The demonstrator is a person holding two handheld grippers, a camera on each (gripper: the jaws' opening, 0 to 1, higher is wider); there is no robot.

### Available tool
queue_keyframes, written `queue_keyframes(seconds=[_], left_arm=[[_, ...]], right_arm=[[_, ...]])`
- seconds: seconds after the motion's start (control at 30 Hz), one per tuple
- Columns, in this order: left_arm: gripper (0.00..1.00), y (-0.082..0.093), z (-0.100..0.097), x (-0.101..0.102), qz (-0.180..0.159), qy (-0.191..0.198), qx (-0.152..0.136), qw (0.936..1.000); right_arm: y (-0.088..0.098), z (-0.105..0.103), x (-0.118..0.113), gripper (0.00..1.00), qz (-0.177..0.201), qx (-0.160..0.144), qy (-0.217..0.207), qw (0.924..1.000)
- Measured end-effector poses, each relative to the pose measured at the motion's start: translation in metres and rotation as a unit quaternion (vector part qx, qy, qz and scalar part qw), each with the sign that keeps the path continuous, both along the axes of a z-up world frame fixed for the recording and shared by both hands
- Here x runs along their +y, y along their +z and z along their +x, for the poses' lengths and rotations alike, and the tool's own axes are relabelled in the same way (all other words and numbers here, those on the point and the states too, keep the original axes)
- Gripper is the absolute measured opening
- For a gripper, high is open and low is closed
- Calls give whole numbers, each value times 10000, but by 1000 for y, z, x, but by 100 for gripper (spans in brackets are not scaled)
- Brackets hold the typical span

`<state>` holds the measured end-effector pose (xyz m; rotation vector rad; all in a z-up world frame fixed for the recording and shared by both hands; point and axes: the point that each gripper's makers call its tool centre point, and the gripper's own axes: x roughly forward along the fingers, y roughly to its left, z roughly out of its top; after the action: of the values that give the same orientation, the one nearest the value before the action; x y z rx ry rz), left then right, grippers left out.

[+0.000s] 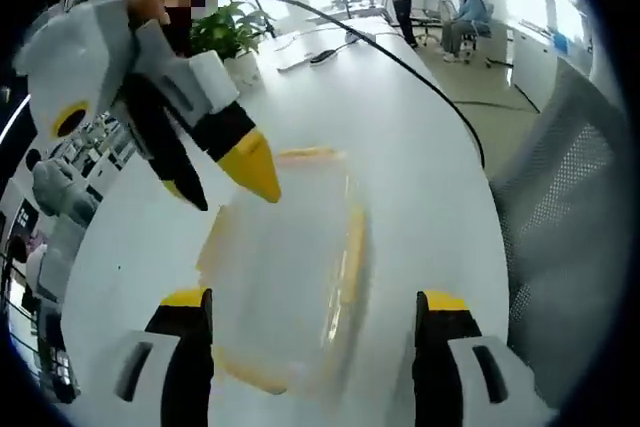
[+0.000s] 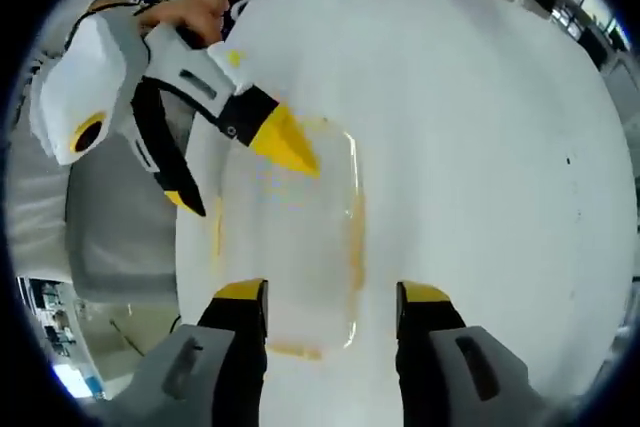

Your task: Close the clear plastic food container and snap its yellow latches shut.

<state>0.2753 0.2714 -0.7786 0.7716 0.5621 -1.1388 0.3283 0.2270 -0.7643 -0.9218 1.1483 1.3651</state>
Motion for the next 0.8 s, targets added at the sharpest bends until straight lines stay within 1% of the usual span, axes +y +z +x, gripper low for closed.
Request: queue_keyframes(seconds=[0.07,0.1,0.13,0.2,0.27,0.33,0.37,0.43,0.47,0.5,0.6,0.63,0.67,0.73,0.8], left_arm=[[87,2,1,7,6,-87,54,9999],[87,3,2,10,39,-99,71,9999],[88,3,4,14,82,-101,102,9999],[89,5,8,23,193,-126,214,9995],[90,6,16,33,344,-35,301,9989],[91,10,22,37,402,-79,353,9985],[91,11,23,38,420,-97,389,9983],[93,11,23,40,563,-221,565,9966],[96,10,23,42,667,-241,624,9955],[97,8,24,44,848,-303,655,9938],[96,8,29,40,939,-399,639,9927],[96,9,32,37,964,-410,643,9924],[96,9,33,34,952,-427,677,9922],[96,7,32,29,945,-466,839,9909],[96,3,32,26,1023,-513,866,9896]], right_arm=[[2,0,-5,52,43,-159,-50,9999],[4,0,-7,53,83,-301,-37,9995],[5,-1,-9,55,134,-327,-42,9994],[8,-9,-12,58,245,-317,-90,9992],[10,-14,-15,59,320,-406,-81,9986],[12,-19,-19,59,329,-506,-52,9982],[12,-21,-21,60,338,-524,-43,9980],[9,-27,-25,63,331,-498,-40,9982],[6,-30,-30,65,266,-435,-51,9987],[3,-31,-33,67,215,-429,-69,9988],[-4,-33,-44,69,86,-513,-65,9986],[-4,-33,-44,69,87,-521,-59,9986],[-5,-34,-45,70,93,-536,-47,9985],[-5,-36,-46,71,112,-523,-58,9986],[-7,-36,-45,71,139,-553,-68,9984]])
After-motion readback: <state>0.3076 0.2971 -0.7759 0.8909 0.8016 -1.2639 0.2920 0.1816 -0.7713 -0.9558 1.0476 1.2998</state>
